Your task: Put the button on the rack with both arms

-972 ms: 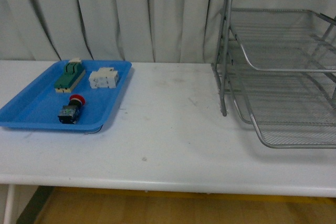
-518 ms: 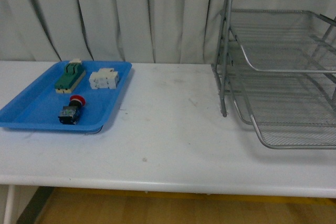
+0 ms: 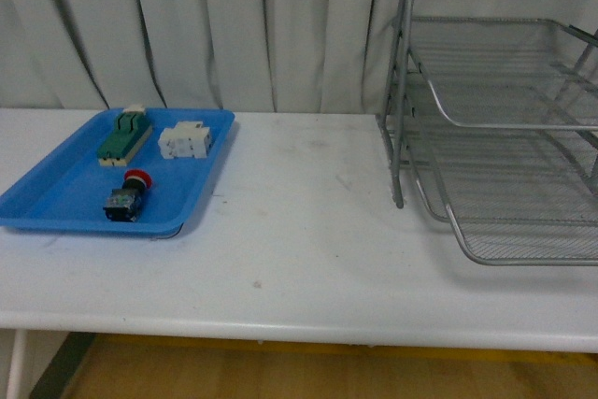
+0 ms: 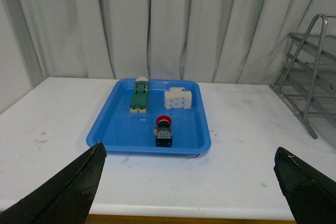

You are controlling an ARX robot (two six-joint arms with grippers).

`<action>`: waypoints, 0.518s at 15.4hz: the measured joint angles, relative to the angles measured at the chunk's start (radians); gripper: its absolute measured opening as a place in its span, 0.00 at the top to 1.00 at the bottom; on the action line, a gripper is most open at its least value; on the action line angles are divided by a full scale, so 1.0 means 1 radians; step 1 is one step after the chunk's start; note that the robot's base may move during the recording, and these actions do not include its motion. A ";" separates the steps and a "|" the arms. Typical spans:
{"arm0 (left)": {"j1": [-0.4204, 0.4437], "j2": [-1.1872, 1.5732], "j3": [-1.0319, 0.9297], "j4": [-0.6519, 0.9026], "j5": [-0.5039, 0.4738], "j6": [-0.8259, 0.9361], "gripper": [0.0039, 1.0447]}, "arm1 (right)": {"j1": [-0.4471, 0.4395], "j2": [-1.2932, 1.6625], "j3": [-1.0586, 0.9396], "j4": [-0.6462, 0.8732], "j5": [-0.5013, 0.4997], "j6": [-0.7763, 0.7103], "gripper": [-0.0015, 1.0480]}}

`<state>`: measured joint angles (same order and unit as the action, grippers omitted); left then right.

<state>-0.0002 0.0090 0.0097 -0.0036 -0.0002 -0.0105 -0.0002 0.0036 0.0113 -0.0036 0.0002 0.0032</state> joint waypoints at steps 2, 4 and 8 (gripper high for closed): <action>0.000 0.000 0.000 0.000 0.000 0.000 0.06 | 0.000 0.000 0.000 0.000 0.000 0.000 0.06; 0.000 0.000 0.000 0.000 0.000 0.000 0.06 | 0.000 0.000 0.000 0.000 0.000 0.000 0.06; -0.030 0.411 0.141 0.014 -0.154 -0.285 0.06 | -0.001 0.000 0.000 0.000 0.001 -0.001 0.06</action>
<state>-0.0299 0.4198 0.1505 0.0105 -0.1543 -0.2951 -0.0010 0.0036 0.0113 -0.0040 0.0010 0.0025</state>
